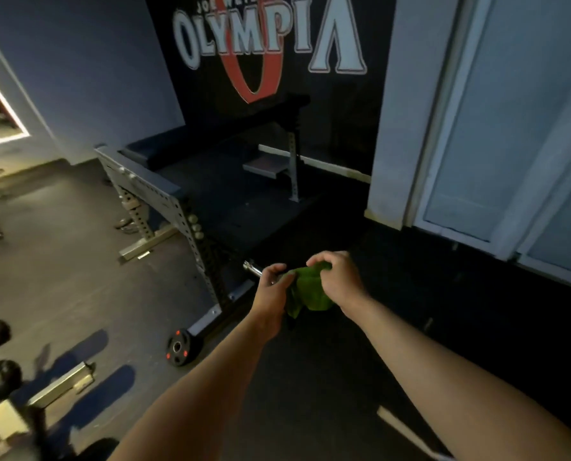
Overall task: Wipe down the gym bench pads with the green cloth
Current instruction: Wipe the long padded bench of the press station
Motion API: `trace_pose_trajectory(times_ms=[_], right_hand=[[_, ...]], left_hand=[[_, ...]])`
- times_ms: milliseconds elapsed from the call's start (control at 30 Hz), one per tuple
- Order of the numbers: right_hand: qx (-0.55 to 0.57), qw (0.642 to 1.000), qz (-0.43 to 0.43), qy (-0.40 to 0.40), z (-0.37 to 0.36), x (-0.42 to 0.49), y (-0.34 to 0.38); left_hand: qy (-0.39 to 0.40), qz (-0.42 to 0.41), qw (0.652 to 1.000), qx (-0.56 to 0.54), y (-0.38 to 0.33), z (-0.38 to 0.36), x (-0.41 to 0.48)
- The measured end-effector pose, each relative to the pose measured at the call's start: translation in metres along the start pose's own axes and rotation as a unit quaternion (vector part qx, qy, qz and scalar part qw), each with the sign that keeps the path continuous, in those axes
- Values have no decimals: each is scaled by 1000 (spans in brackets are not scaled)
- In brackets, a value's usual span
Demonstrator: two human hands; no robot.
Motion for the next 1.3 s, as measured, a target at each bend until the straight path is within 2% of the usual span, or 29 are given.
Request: trace_pose_trajectory(times_ms=[133,233,300,367,467,533,667,800,867,933,1067,1200,1300], right_hand=[[-47,996,79,2,-8,108,26],[-113,980,162,24,-20,184,50],[-136,969,200,58,-29,224,63],[-138,960,221,99,-43,270,69],[-149,949,243,131,-62,344,76],[-177,941,256,129,-77,396,80],[-246,926,278,69,-92,501,97],[-292,925,242,-18,-78,603,102],[-274,936,218,-25,-74,649,102],[-211,962,175,-12,-70,706,96],[-105,989,104,16,-78,813,77],[-9,996,45,79,-117,926,62],[45,984,49,167,-155,988,76]], left_hand=[[40,-35,998,13,-66,-14,88],[61,-83,982,157,-109,-15,158],[46,-148,934,323,-133,-13,196],[16,-205,881,426,-153,-9,238],[-19,-264,832,488,-186,0,312],[-33,-274,818,506,-203,1,367],[-86,-273,829,480,-235,-7,474],[-50,-231,857,458,-258,-43,573],[-53,-209,886,411,-271,-61,614],[-70,-183,913,358,-279,-78,661],[-118,-162,934,296,-287,-101,753],[-178,-95,952,229,-290,-100,859],[-224,-41,964,140,-297,-86,921]])
Point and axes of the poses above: each hand's wrist, its own x-axis towards the middle knuckle, its own z-axis out of the back of the hand, y = z × x, the point moved 9 cm from there along x, towards the middle knuckle, and after that the axes turned 1 degree about -y, right-handed, at the moved point
